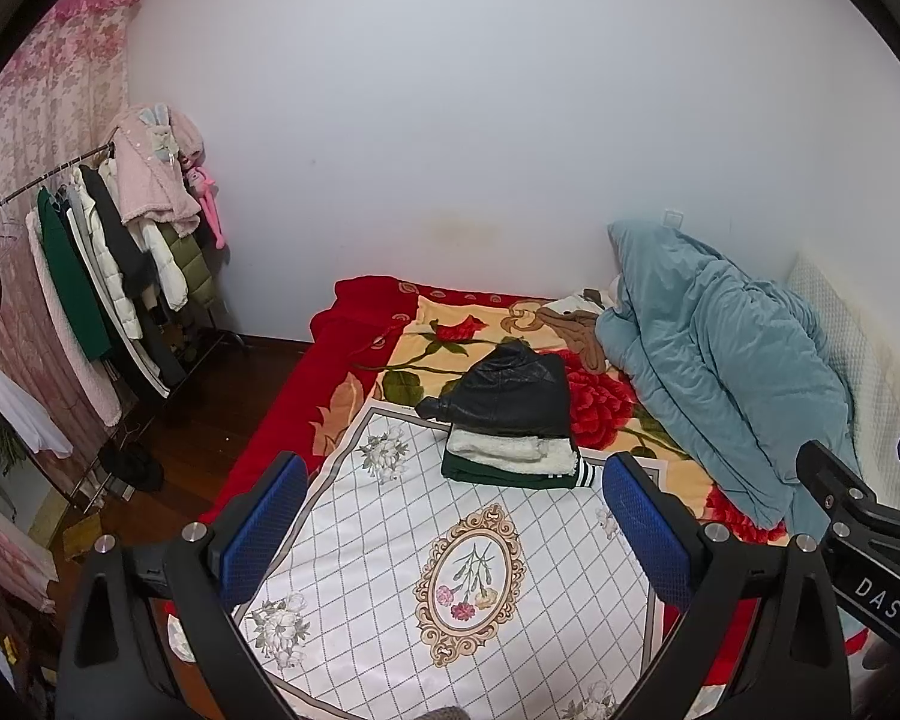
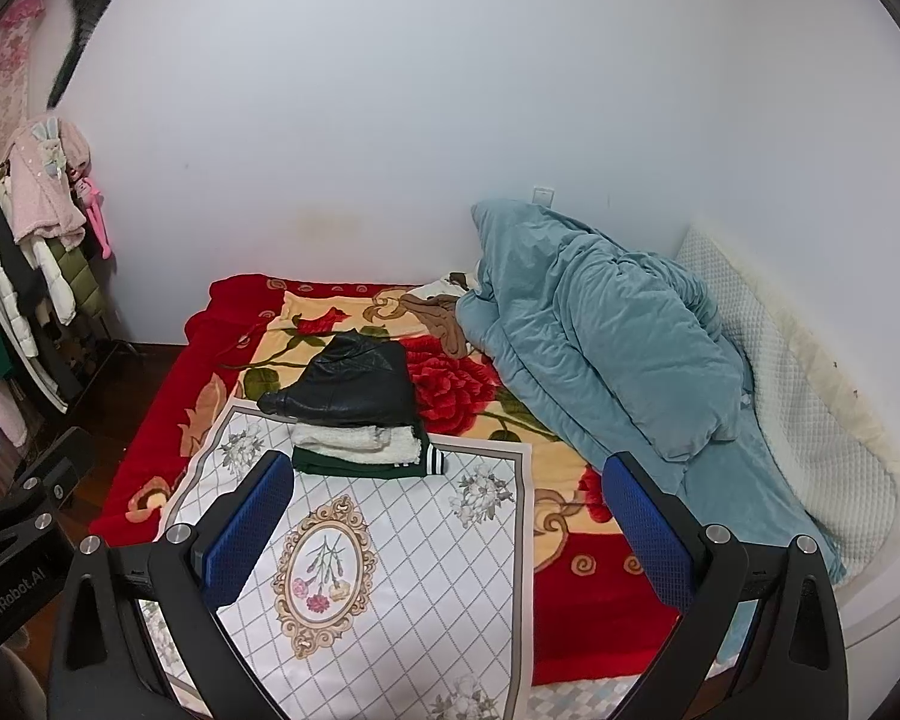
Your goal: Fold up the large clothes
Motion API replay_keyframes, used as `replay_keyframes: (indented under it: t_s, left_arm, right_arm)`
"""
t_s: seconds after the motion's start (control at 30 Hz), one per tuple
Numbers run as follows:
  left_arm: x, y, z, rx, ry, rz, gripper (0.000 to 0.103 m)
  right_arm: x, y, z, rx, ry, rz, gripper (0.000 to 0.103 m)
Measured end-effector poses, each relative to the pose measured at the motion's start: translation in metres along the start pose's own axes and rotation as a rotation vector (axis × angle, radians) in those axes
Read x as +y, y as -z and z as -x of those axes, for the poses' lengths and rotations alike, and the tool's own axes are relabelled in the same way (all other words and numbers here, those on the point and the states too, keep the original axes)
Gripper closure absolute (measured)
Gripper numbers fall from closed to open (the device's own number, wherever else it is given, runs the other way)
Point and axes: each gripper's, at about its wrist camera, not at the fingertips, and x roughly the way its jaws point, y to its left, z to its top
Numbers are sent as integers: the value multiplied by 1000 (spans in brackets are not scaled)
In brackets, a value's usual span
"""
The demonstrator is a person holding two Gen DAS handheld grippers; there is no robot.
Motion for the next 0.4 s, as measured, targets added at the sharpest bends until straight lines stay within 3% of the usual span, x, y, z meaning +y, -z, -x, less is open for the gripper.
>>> replay_keyframes:
  t_s: [0.4]
  left_arm:
    - [0, -1, 0, -1, 0, 5, 3]
  right_arm:
    - [-5, -2, -1, -1, 3, -2, 0]
